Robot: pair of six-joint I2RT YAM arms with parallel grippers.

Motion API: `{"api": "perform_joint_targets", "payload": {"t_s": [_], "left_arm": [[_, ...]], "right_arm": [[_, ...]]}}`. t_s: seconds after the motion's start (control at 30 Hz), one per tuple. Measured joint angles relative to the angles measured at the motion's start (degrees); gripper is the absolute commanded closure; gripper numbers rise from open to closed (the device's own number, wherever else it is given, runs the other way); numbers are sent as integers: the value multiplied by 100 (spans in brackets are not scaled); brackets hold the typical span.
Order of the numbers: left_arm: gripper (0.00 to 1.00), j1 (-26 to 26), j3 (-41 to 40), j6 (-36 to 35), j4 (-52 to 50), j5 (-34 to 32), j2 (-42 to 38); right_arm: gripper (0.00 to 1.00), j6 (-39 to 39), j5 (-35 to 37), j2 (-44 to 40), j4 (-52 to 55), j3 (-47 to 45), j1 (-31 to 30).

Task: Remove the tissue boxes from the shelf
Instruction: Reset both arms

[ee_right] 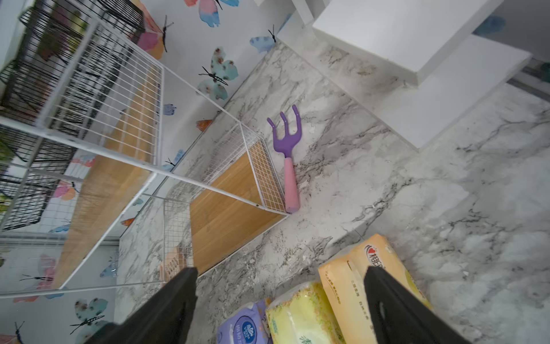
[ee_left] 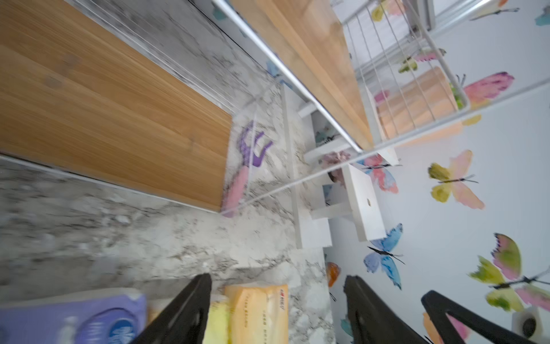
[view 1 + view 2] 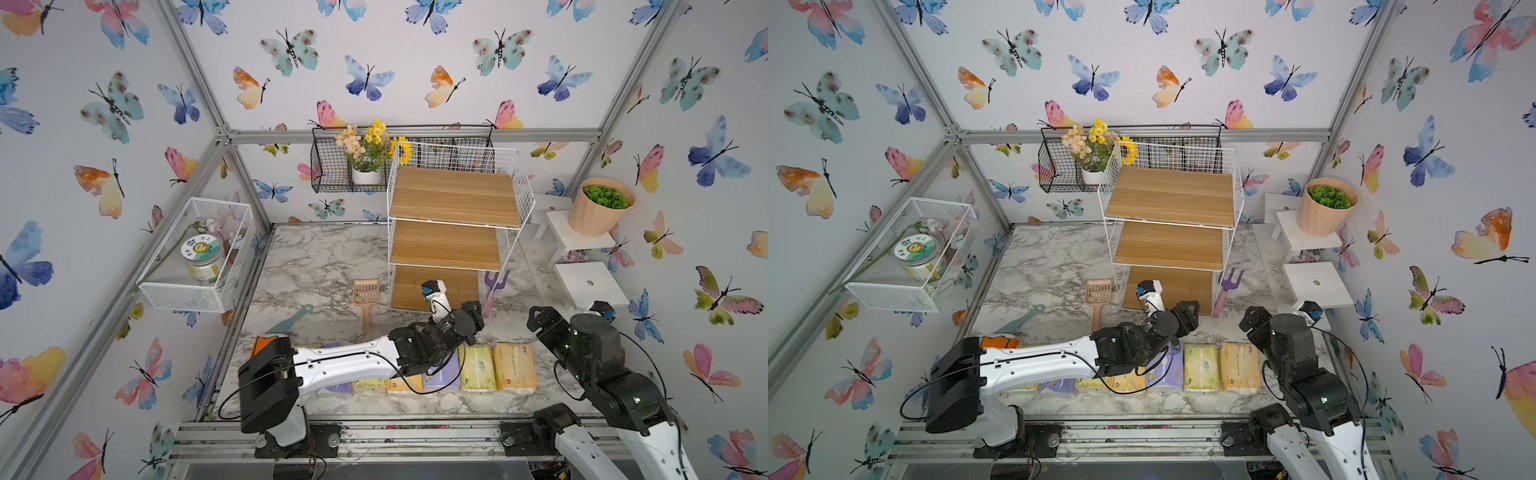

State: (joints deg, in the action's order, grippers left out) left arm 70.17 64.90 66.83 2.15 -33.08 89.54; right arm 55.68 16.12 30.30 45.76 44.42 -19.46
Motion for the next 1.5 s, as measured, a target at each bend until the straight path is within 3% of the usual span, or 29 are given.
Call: {"api": "perform_joint_targets", "payload": {"t_s": [0.17,0.3,0.43,0.63,0.8,1.13,1.5], "left_arm": [[14,-649,-1237,-256,-616,-684,-1180],[5,-1471,-2116,-579,-914,-894,-2249],[1,-2647,-2570,-1296,-911,-708,-2879],[1,-4415,-2927,-2651,-468,63,-3104],[1,-5689,-3416,-3611,155,549,-3176],[1,-7169,-4118,-4754,1381,1635,-3069],[1,-7346,-4887,-5657,2776,1941,-2920]], "right_arm": [[3,-140,227,483,-706,-758,0],[1,-496,415,1154,-1432,-968,7],[0,-1178,490,1930,-2269,-977,229],[2,-2337,334,2811,-3775,-1150,1399],[0,-3480,256,3475,-5302,-1692,1563],[0,-4518,-149,4382,-8133,-2636,1580],[1,-5101,-723,5602,-10869,-3115,1580]]}}
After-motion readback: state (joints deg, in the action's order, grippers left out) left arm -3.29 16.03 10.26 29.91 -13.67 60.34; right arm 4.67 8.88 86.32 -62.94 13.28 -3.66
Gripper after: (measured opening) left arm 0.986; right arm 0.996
